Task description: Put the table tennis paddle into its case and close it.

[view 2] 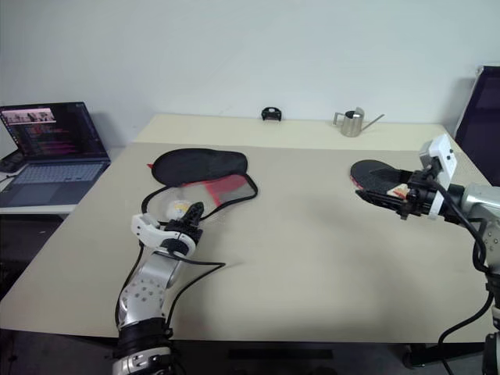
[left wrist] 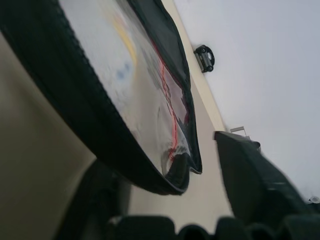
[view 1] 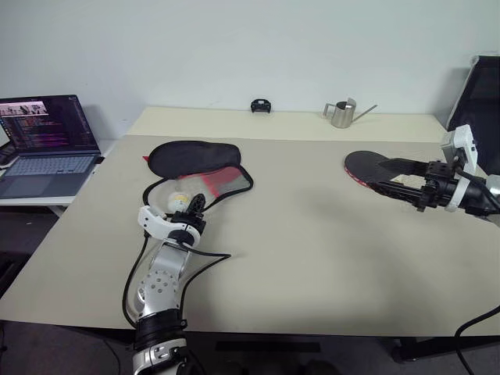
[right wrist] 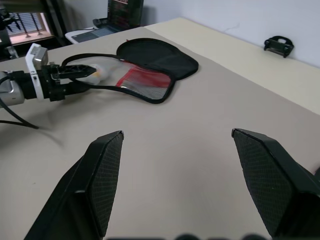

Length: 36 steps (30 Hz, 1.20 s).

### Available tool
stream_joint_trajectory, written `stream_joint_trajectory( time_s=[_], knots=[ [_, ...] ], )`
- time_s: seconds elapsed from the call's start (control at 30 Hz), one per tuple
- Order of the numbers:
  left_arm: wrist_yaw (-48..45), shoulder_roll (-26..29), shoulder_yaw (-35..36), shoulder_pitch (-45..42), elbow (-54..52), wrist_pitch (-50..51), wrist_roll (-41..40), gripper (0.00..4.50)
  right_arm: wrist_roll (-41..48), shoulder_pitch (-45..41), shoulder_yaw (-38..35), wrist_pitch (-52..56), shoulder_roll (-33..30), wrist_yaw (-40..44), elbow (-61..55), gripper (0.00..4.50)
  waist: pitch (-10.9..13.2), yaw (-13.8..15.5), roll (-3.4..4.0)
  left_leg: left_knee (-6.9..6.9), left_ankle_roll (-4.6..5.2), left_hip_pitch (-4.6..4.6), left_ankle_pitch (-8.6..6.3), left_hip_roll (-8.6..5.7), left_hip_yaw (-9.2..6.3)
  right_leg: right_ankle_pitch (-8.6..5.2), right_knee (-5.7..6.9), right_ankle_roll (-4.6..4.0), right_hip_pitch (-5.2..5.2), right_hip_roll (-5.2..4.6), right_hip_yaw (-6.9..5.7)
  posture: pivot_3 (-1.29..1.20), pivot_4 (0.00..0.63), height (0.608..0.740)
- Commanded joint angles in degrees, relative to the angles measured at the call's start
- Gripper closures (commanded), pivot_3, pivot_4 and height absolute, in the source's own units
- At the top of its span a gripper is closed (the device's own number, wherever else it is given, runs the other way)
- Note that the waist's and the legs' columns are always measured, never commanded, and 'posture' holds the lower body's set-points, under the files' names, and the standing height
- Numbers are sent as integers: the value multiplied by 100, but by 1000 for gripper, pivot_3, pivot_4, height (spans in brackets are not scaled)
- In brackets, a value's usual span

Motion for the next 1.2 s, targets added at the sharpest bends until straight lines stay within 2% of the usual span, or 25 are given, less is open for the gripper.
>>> stream_joint_trajectory(
  time_s=[0.03, 0.13, 0.17, 0.27, 0.5, 0.87, 1.2],
  knots=[
    [-174, 174, 109, -207, 48, -22, -16, 3248, 90, -12, -299, -38, -156, -44, -223, 707, 0, 0, -1, 0, 0, 0, 0, 0, 0, 0, 0, 0, 0, 0, 0, 0, 150, 740],
    [-218, 192, 201, -284, 141, -73, -45, 4370, 87, 5, -325, -27, -145, -74, -247, 707, 1, 1, -1, 0, 0, -1, 0, 0, 0, 0, -1, 0, 0, -1, -1, 0, 150, 740],
    [-233, 186, 212, -297, 155, -72, -49, 4453, 87, 7, -328, -27, -142, -82, -250, 707, 1, 0, -1, 0, 0, -1, 0, 0, 0, 0, -1, 0, 0, -1, 0, 0, 150, 740],
    [-291, 185, 165, -315, 160, 67, -91, 4453, 92, 5, -326, -31, -136, -110, -264, 707, 1, 0, -2, 0, -1, -1, 0, 0, 0, 0, -1, 0, 0, -1, -1, 0, 150, 740],
    [-754, 459, -141, -412, 148, 1079, -305, 4453, 129, 26, -362, -3, -157, -141, -337, 707, 2, -1, -3, 0, -1, -2, 0, 0, -1, 0, 0, 0, -1, -1, -2, 0, 150, 740],
    [-2348, 1339, -1177, -718, 56, 3895, -856, 4453, 231, 249, -594, 154, -261, -213, -651, 707, 2, -13, -2, -1, -1, -4, 0, -1, -4, 0, 1, 0, -4, -2, -3, 0, 150, 740],
    [-3488, 2068, -1419, -959, -113, 4391, -659, 4453, 335, 421, -698, 233, -325, -310, -793, 707, 2, -24, -1, -2, -2, -5, 1, -1, -4, 0, 3, 0, -9, -3, -2, 0, 150, 740]
  ],
)
